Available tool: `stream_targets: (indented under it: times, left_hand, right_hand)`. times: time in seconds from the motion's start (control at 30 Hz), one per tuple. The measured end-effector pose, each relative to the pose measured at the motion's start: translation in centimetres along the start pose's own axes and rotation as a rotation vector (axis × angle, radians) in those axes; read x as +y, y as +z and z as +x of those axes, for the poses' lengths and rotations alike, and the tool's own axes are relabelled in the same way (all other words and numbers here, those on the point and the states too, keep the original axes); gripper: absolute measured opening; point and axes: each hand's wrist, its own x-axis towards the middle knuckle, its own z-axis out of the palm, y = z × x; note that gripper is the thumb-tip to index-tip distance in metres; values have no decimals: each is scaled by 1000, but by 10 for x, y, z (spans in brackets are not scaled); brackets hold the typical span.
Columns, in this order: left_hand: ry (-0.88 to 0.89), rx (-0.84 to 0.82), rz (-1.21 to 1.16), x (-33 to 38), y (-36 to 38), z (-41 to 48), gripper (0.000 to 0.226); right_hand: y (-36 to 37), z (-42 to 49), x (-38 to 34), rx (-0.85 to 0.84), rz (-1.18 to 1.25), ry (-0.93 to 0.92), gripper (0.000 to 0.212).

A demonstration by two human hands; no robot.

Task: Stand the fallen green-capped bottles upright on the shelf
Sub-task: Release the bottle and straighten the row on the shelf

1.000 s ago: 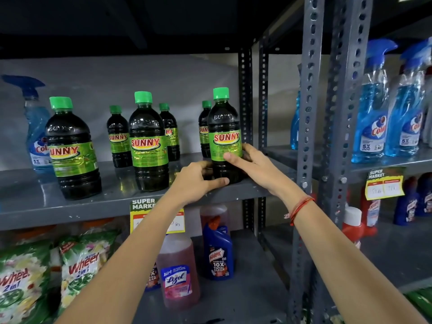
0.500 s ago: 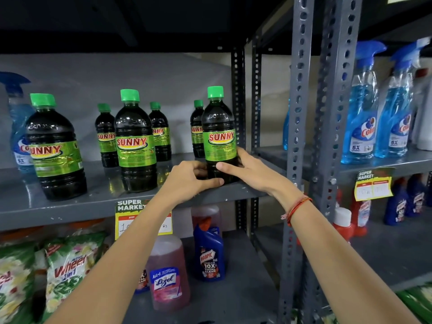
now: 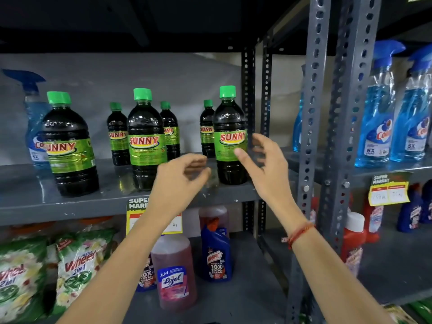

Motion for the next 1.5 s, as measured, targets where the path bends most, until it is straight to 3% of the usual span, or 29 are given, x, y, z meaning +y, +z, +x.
stream_targets:
  times: [0.1, 0.2, 0.27, 0.37, 0.5, 0.57, 0.7, 0.9, 1.2, 1.3, 1.4, 1.5]
  left_hand:
    - [72, 355, -58, -8, -33, -14, 11]
    - [0, 532, -63, -27, -64, -15, 13]
    - [-129, 442, -64, -46, -78, -10, 26]
    - [-253, 93, -78, -72, -91, -4, 59]
    - [-318, -223, -61, -92, -100, 2, 98]
    - [-287, -291, -52, -95, -102, 6, 93]
    - [-257, -316, -119, -97, -100, 8, 75]
    - [-241, -310, -166, -95, -93, 10, 73]
    - [-187, -279, -124, -90, -93, 7, 61]
    - [-145, -180, -55, -86, -98, -3, 64]
    - [-82, 32, -57, -84, -114, -18, 53]
    - [-24, 283, -53, -86, -141, -30, 31]
  right_hand:
    - [12, -12, -18, 211, 8, -241, 34]
    - [36, -17, -41, 48, 84, -294, 26]
    - [55, -17, -52, -131, 106, -219, 32]
    - [82, -12, -59, -386, 95, -82, 60]
    - [109, -3, -62, -570, 110, 74, 92]
    - [117, 0, -63, -597, 130, 115, 92]
    - [121, 5, -60, -619, 141, 161, 72]
    - [118, 6, -52, -595, 203, 182, 46]
    - [117, 3, -53, -561, 179, 192, 64]
    - [116, -8, -60, -330, 183, 113, 68]
    - [119, -23, -72, 16, 77, -129, 52]
    - [134, -35, -96, 99, 106, -299, 34]
